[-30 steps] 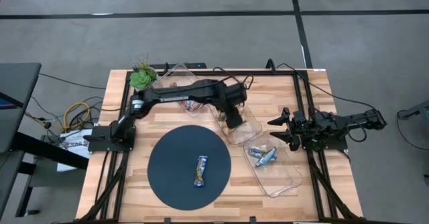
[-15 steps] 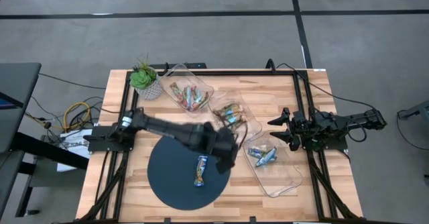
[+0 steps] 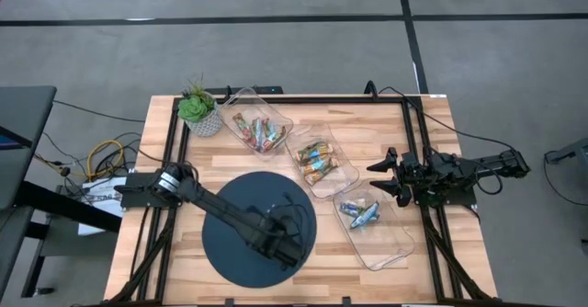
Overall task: Pick and place Granola Bars by type
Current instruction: Put the blue granola bar into the bottom transparent bin
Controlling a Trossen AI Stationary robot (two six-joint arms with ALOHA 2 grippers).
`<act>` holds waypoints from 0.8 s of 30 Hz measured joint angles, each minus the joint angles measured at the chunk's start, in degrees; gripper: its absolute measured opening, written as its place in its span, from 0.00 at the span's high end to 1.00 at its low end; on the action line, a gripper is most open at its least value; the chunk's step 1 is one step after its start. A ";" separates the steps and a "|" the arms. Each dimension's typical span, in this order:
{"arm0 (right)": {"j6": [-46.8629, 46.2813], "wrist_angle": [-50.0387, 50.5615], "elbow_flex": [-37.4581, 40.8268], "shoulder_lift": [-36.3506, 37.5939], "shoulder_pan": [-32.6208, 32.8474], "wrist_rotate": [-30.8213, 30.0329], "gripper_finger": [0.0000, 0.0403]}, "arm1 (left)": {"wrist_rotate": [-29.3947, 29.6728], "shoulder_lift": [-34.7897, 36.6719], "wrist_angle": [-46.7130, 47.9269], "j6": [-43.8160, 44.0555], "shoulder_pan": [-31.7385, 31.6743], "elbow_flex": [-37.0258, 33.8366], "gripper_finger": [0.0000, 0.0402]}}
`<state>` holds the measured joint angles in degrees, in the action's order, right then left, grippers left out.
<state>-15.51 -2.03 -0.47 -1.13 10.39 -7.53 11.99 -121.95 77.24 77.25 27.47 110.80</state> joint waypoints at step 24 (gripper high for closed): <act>0.00 -0.02 0.02 0.00 0.00 0.00 0.40 | -6.76 0.00 -23.42 8.14 -1.44 -19.50 0.37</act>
<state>-15.51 -2.04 -0.45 -1.13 10.40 -7.53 5.23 -121.95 53.83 85.38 26.03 91.30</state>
